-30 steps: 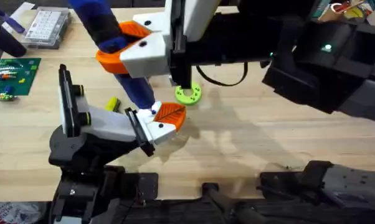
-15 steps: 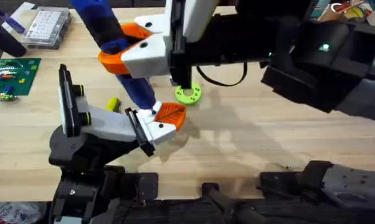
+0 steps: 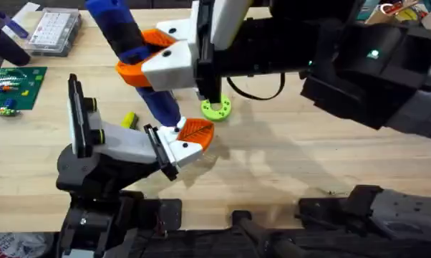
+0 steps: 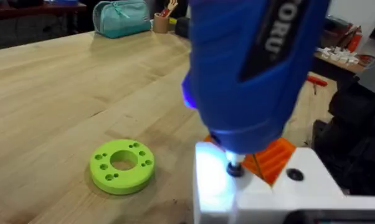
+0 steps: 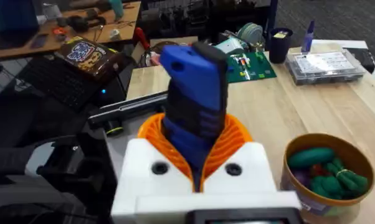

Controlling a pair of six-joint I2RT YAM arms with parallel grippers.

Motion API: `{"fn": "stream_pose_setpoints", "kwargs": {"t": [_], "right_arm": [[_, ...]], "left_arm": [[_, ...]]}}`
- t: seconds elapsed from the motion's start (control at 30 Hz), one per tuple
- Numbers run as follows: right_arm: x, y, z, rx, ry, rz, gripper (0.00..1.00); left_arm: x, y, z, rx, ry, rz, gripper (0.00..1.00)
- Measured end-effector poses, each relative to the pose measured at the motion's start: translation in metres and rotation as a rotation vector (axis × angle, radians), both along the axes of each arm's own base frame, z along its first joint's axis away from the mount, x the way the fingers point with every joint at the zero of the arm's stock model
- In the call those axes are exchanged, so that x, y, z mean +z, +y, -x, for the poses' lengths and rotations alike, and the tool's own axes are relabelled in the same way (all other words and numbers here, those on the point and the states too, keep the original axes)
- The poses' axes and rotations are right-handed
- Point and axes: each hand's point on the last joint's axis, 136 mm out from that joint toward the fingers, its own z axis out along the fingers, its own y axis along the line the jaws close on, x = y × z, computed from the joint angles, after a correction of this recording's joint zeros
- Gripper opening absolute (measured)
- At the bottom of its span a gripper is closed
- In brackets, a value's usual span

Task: Pick up the gripper from the table and insert it into the empty holder that is missing its gripper. Then pick up a screw, insert it into the mounting hole, and use the screwdriver to tighten it. Finally, clean up the table by picking up the vegetable and placing it into the bucket.

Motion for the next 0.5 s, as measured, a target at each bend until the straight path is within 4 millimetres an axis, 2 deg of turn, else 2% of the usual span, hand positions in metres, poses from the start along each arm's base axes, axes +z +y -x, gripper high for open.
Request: {"fn": "stream_pose_setpoints", "kwargs": {"t": [0.5], "right_arm": [[-0.0046,-0.0011,-0.0011,-0.008,0.012,0.018,0.027]], "left_arm": [[-0.0006,-0.0010,0.0018,-0.012,0.013,0.005,0.012]]}}
